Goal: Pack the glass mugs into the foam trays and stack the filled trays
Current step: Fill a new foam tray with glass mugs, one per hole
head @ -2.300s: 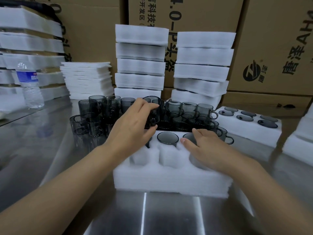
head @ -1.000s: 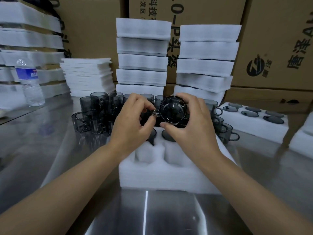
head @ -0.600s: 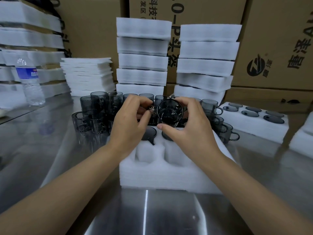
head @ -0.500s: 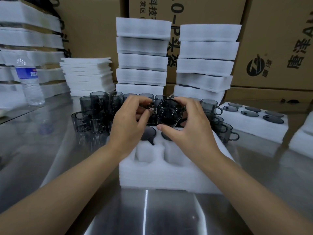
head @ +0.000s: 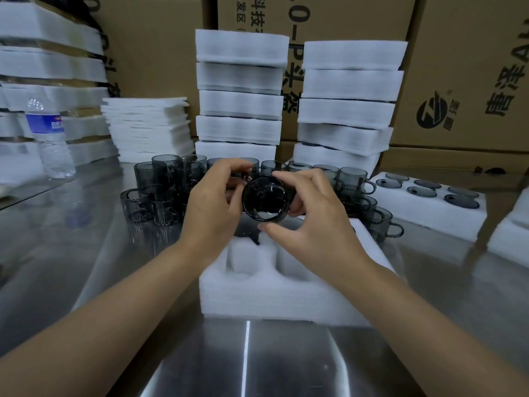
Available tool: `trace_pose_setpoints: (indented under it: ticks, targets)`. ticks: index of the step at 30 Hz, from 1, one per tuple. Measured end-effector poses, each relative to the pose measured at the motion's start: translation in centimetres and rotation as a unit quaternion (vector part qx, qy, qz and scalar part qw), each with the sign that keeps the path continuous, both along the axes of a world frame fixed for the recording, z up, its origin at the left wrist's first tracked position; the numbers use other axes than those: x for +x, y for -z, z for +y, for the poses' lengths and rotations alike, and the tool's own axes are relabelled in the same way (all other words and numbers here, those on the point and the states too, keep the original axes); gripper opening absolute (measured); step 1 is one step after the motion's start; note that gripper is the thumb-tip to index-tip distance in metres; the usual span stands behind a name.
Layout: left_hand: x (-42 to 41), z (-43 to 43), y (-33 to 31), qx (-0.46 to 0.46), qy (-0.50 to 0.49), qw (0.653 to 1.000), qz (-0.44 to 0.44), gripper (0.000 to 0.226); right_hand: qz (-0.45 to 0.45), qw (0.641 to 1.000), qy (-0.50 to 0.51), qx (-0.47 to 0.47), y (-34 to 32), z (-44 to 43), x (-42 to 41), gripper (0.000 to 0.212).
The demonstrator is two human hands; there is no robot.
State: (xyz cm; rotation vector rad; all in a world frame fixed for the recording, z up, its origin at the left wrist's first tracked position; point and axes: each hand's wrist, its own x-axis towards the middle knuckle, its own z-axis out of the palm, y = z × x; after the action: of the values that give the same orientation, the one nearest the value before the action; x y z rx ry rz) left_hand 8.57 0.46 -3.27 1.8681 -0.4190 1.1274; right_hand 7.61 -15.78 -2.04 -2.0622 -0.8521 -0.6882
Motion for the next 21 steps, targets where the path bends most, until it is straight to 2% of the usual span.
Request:
trace_pose_setpoints:
  ticks: [3, 6, 11, 15, 21]
  targets:
    - [-0.1, -0.1, -0.9, -0.025, 0.031, 0.998, 0.044, 0.048, 0.019, 1.0, 0.0, 0.021, -0.2, 0.0, 0.0, 0.061]
    - [-0.3, 0.7, -2.1, -0.038, 0.076, 0.991, 0.105, 0.037, 0.066, 0.997, -0.006, 0.043, -0.3, -0.2, -0.1, 0.058]
    - [-1.1, 2.9, -4.3, -0.021, 0.15, 0.967, 0.206, 0.026, 0.117, 0.991, -0.06, 0.036, -0.8, -0.2, -0.5, 0.069]
    - [-1.8, 4.5, -5.3, 0.038, 0.171, 0.938, 0.298, 0.02, 0.143, 0.985, -0.098, 0.011, -0.8, 0.0, -1.1, 0.075]
    - [-1.9, 6.0, -5.2, 0.097, 0.193, 0.889, 0.405, 0.017, 0.175, 0.974, -0.14, -0.025, -0.9, 0.1, -1.7, 0.055]
